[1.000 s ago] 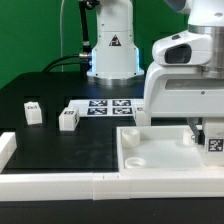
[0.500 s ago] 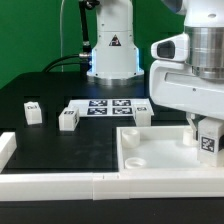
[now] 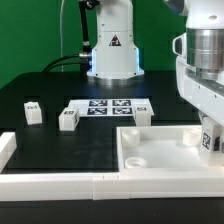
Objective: Assemble one leg
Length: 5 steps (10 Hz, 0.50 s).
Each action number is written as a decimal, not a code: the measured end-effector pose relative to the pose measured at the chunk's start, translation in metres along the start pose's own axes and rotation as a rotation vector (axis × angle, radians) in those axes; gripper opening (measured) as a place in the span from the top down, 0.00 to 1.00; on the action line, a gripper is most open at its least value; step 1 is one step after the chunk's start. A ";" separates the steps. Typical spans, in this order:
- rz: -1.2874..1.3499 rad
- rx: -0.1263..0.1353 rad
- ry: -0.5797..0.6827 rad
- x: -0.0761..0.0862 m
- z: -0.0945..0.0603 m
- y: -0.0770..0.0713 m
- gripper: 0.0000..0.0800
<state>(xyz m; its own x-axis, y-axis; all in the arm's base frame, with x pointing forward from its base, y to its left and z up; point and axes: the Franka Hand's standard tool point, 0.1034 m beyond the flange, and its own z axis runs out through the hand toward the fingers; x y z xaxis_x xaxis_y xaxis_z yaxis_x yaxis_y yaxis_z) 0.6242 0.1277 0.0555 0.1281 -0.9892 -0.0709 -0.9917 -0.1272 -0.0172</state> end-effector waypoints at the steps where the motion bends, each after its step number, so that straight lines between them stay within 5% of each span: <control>1: 0.099 0.002 -0.008 0.000 0.000 0.000 0.66; 4: 0.080 0.004 -0.009 -0.001 0.000 -0.001 0.54; 5: 0.081 0.004 -0.009 -0.001 0.000 -0.001 0.31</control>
Offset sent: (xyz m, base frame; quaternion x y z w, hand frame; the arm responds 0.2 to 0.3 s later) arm 0.0000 0.0000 0.0000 0.0000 0.0000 -0.0899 0.9960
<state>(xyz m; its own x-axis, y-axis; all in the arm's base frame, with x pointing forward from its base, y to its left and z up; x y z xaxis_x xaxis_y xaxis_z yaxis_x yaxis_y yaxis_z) 0.6247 0.1288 0.0554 0.0473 -0.9956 -0.0814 -0.9988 -0.0462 -0.0148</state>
